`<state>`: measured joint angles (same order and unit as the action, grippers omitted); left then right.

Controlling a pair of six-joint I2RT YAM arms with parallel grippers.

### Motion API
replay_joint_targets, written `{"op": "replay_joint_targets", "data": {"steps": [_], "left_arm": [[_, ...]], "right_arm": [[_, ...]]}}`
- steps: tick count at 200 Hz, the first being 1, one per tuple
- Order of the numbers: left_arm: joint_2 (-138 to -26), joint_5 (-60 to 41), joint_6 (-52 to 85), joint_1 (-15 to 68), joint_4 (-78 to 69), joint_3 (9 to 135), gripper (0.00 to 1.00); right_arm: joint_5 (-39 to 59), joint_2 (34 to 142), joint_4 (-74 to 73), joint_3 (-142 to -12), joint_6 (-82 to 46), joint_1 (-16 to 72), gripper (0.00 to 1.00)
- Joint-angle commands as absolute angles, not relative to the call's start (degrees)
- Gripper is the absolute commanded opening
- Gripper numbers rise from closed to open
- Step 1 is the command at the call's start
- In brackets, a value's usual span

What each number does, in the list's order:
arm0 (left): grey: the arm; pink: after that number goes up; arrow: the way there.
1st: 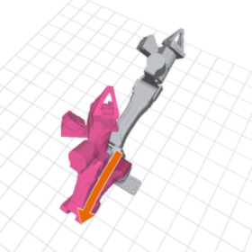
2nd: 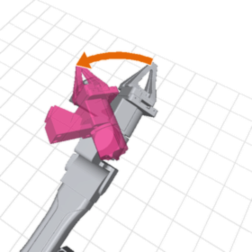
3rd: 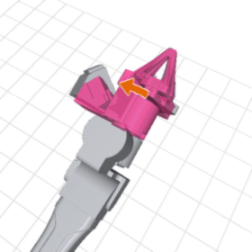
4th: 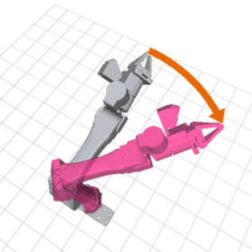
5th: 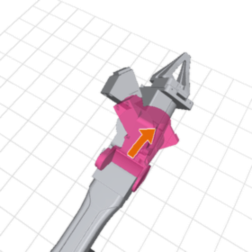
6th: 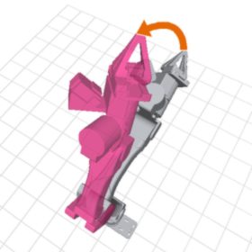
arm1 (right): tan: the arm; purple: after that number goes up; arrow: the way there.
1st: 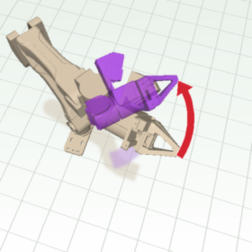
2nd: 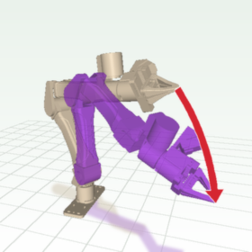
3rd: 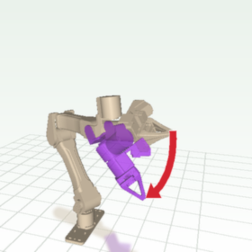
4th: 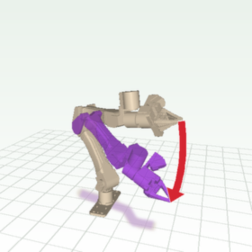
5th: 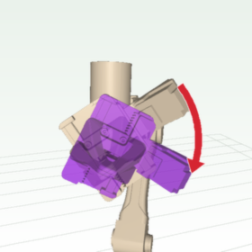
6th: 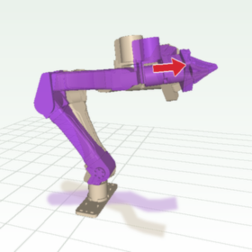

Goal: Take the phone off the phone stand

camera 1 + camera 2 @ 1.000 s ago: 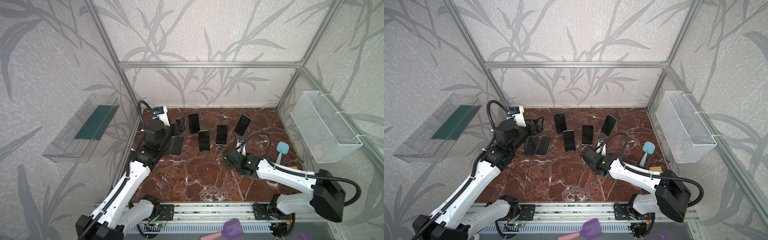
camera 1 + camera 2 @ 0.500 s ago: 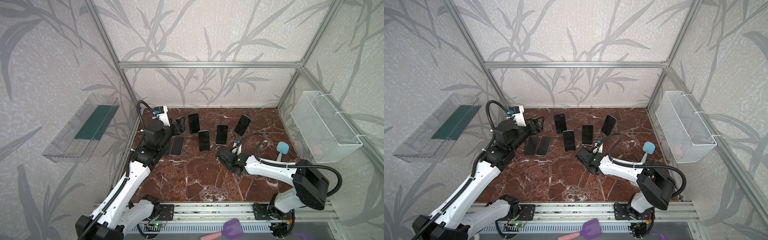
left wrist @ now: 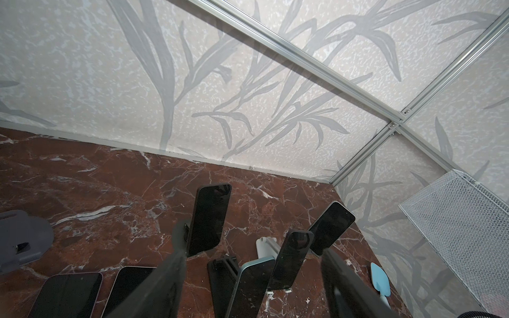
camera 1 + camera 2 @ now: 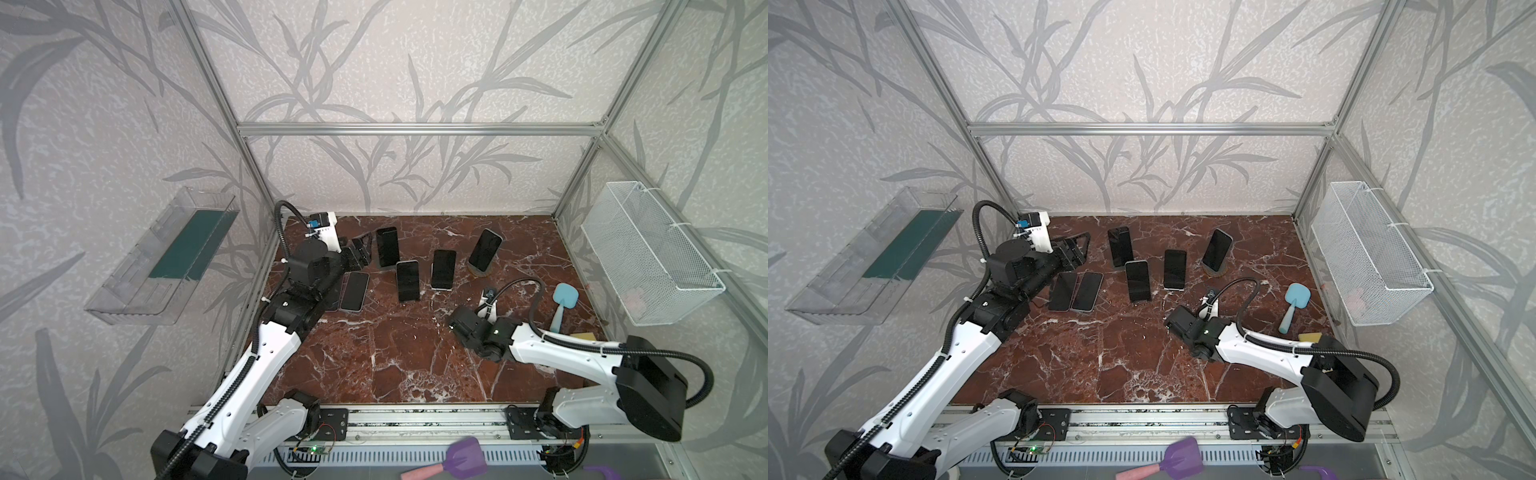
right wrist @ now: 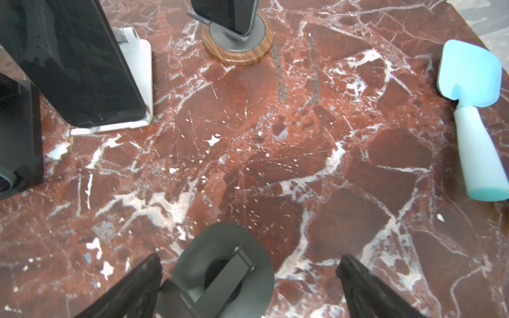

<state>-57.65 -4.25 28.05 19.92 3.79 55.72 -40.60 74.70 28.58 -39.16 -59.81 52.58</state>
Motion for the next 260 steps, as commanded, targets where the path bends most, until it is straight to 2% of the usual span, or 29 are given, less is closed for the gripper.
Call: {"op": "replay_joint_targets", "data": {"steps": [1,51,94,136,168,237,260], "left_arm": [[-58.0,-5.0,28.9,20.0,2.1,56.1,0.78],[-59.1,-6.2,30.0,20.1,1.8,56.0,0.77],[-59.4,-6.1,29.8,20.0,2.0,56.1,0.76],[-59.6,-7.0,30.3,20.0,1.8,56.2,0.76],[-59.6,-7.0,30.3,20.0,1.8,56.2,0.76],[-58.8,-6.9,29.9,20.0,1.8,56.3,0.76],[-58.7,-6.8,29.6,20.0,1.9,56.3,0.76]], "right_arm": [[-38.0,70.5,28.5,-35.9,-55.0,51.7,0.99],[-31.2,61.9,31.2,-32.5,-48.8,48.9,1.0],[-25.0,57.7,31.3,-32.4,-49.3,48.9,0.99],[-22.3,57.5,37.8,-33.1,-65.4,50.2,0.99],[-20.5,56.7,31.0,-30.1,-71.9,50.7,0.99],[-19.3,64.1,16.1,-28.2,-72.1,49.6,0.99],[-18.3,64.9,10.3,-27.0,-68.5,48.4,0.99]]}}
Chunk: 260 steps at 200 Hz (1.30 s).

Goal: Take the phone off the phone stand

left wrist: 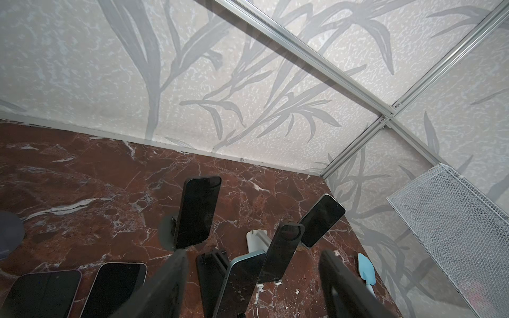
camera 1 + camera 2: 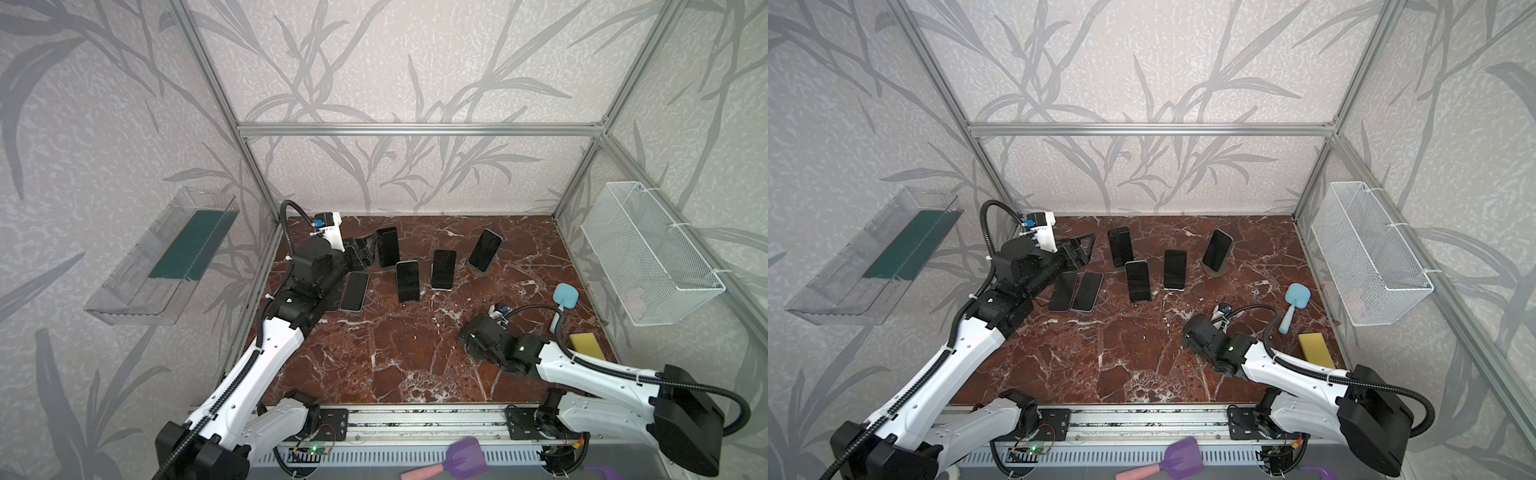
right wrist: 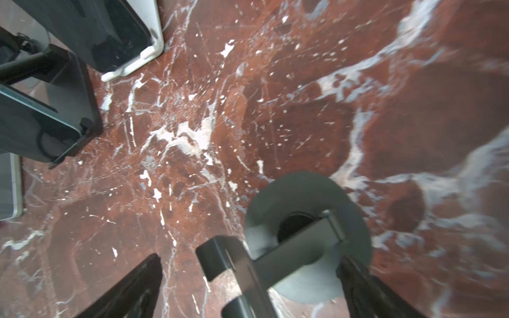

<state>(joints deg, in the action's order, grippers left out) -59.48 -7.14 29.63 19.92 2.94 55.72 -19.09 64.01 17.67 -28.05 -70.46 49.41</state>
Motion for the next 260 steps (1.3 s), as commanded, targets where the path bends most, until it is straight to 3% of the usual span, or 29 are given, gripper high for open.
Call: {"op": "replay_joint_targets", "data": {"steps": [1,31,71,115,143,260], "left_arm": [[-58.7,-6.8,29.6,20.0,1.9,56.3,0.76],[-59.0,-7.3,29.9,20.0,1.7,56.3,0.75],[-59.1,-7.2,29.6,20.0,1.8,56.3,0.75],[-59.6,-7.1,29.1,20.0,1.8,56.3,0.75],[-59.8,-7.1,28.9,20.0,1.8,56.3,0.75],[-60.4,-8.7,29.6,20.0,1.5,56.4,0.75]], "right_arm": [[-18.4,65.0,10.3,-27.1,-68.3,48.4,0.99],[-19.2,68.5,12.4,-29.8,-63.3,45.2,0.99],[-11.4,74.7,1.2,-28.7,-56.3,39.2,0.99],[-2.2,83.2,-7.2,-33.0,-52.2,38.9,0.99],[-3.3,85.7,-3.8,-36.7,-48.3,38.9,0.99],[-13.2,70.9,15.2,-35.1,-38.2,37.5,0.99]]}}
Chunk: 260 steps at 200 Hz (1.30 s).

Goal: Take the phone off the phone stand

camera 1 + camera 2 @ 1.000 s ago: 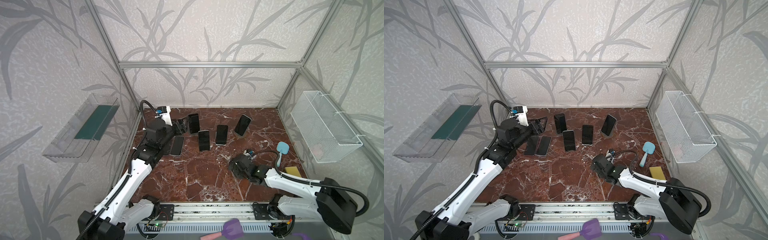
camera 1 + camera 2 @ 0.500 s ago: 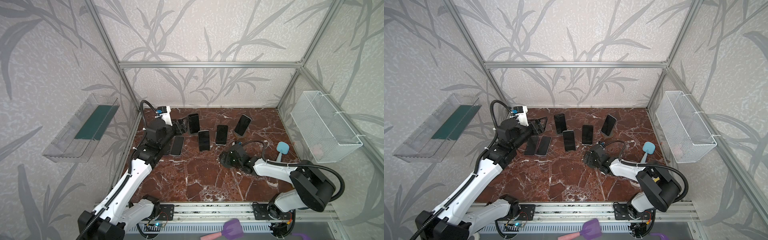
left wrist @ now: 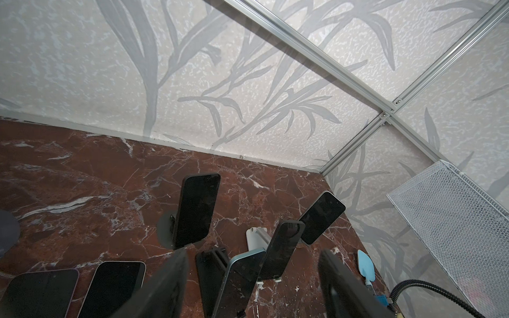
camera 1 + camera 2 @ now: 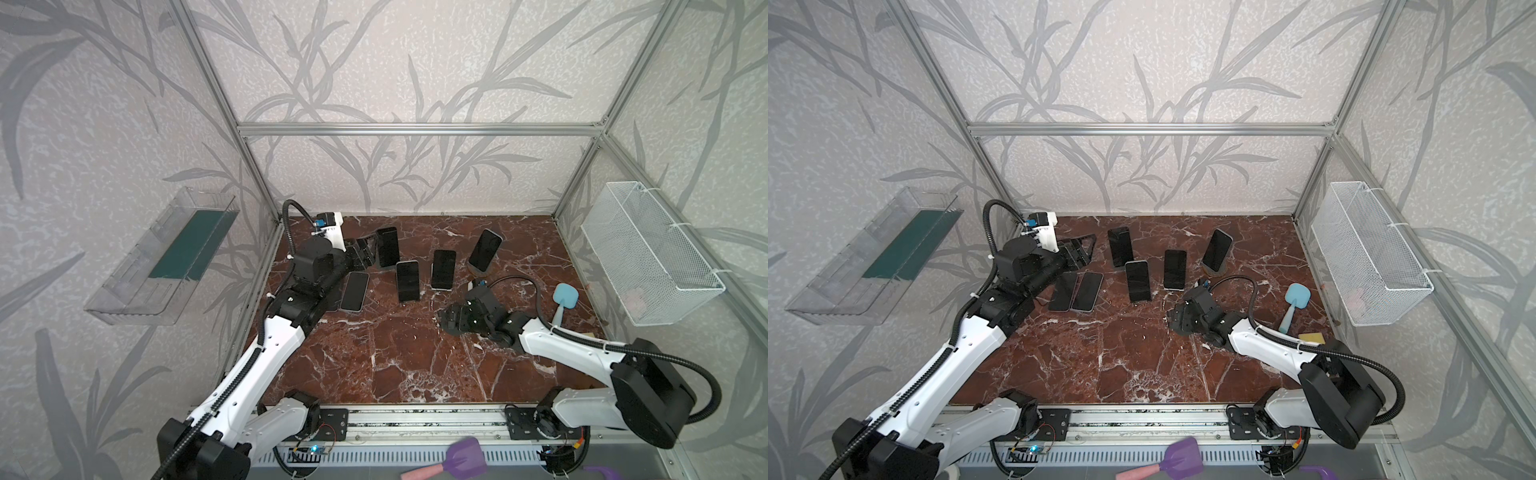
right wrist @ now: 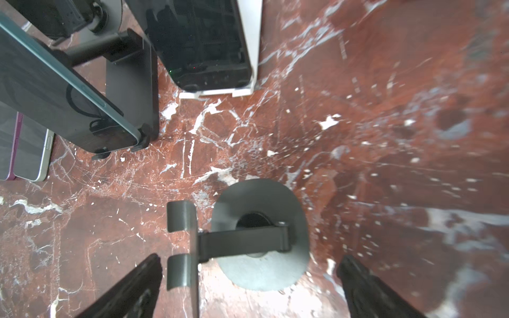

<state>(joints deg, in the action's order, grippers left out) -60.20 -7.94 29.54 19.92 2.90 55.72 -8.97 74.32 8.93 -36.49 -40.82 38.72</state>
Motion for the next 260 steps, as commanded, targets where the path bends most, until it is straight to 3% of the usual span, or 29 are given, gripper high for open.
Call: {"op": "replay_joint_targets", "data": {"steps": [1,110,187,220,260], "left_arm": [[-60.5,-8.7,29.7,20.0,1.5,56.4,0.75],[-61.6,-8.9,29.7,20.0,1.5,56.3,0.74],[-61.8,-9.3,30.0,20.1,1.4,56.3,0.74],[-61.8,-9.4,30.0,20.1,1.4,56.3,0.73],[-61.8,-9.5,30.2,20.2,1.4,56.4,0.73]], "right_arm": [[-13.2,70.8,15.3,-35.1,-38.1,37.3,0.99],[-16.2,65.2,26.3,-36.5,-29.3,33.4,0.99],[-16.3,62.3,28.0,-36.1,-27.0,23.8,0.99],[-11.6,61.6,26.3,-37.2,-26.2,20.7,0.99],[-3.8,58.5,21.4,-35.8,-26.7,25.2,0.99]]}}
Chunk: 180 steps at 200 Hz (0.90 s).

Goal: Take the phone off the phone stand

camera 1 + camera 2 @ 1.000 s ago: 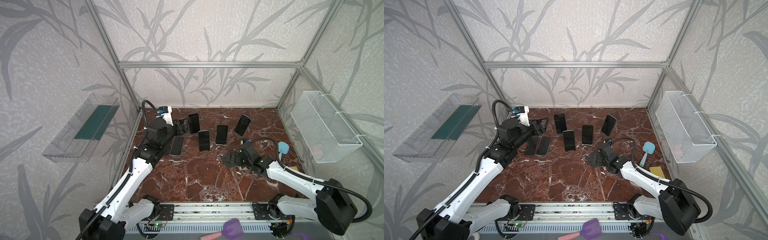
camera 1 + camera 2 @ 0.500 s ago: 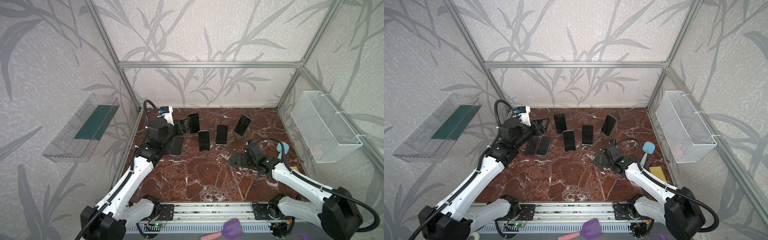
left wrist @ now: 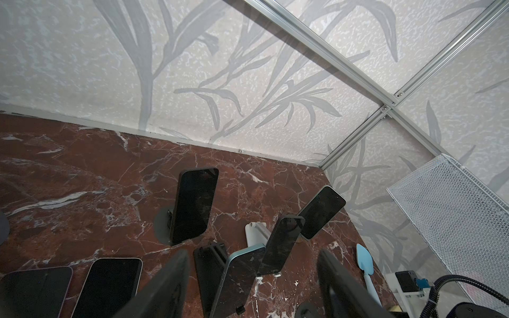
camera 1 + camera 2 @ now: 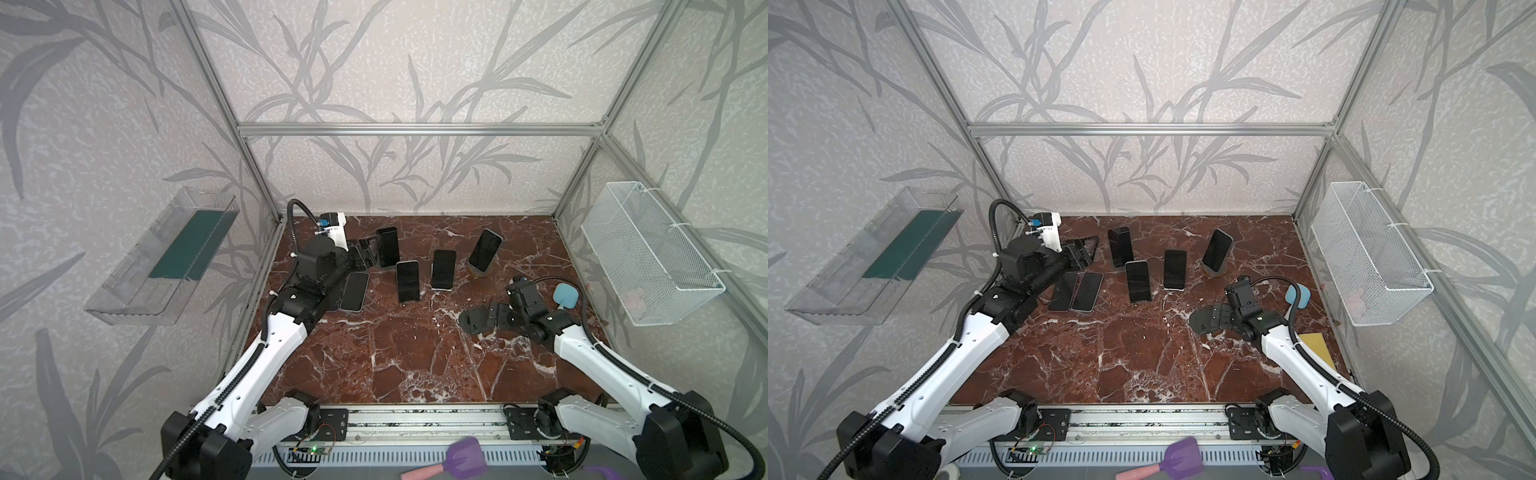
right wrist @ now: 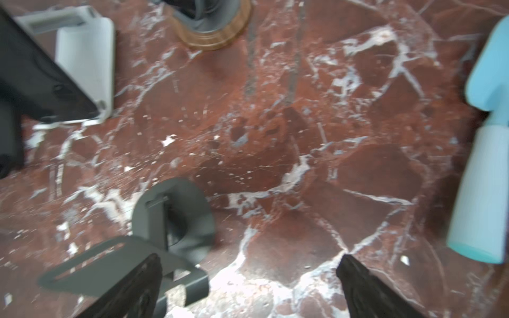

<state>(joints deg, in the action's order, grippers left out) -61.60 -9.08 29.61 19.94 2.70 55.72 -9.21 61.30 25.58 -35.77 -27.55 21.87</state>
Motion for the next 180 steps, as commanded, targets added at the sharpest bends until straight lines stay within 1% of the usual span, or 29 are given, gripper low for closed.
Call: {"op": "replay_joint_targets", "data": {"steps": [1,22,52,89,115,127,136,146,167,180], "left_arm": [[-61.8,-9.4,30.3,20.2,1.3,56.3,0.74],[-62.1,-10.1,30.8,20.2,1.2,56.4,0.74],[-62.6,-10.3,31.0,20.2,1.1,56.3,0.74],[-62.9,-10.2,30.9,20.2,1.1,56.2,0.74],[-63.0,-10.1,30.8,20.2,1.1,56.2,0.74],[-63.0,-10.1,30.8,20.3,1.1,56.3,0.74],[-62.9,-10.1,30.8,20.3,1.1,56.3,0.74],[-62.9,-10.0,30.8,20.3,1.1,56.3,0.74],[-62.6,-10.2,30.8,20.3,1.2,56.3,0.74],[-62.6,-10.1,30.8,20.3,1.1,56.3,0.74]], "right_arm": [[-3.8,58.4,21.2,-35.7,-26.6,25.5,0.99],[-3.9,58.5,17.2,-34.8,-23.0,30.3,0.99],[-3.2,64.4,17.9,-37.1,-22.4,32.2,0.99],[-10.9,70.1,20.3,-40.3,-23.7,33.7,0.99],[-12.0,71.0,16.4,-39.0,-24.0,33.7,1.0],[-11.2,71.7,13.4,-37.9,-23.6,33.7,0.96],[-11.0,72.3,12.1,-37.5,-23.6,33.8,0.89],[-10.9,73.1,11.0,-37.3,-23.1,33.7,0.83],[-9.0,74.5,9.2,-36.8,-22.2,33.8,0.77],[-8.9,75.3,9.2,-36.8,-22.3,33.7,0.76]]}}
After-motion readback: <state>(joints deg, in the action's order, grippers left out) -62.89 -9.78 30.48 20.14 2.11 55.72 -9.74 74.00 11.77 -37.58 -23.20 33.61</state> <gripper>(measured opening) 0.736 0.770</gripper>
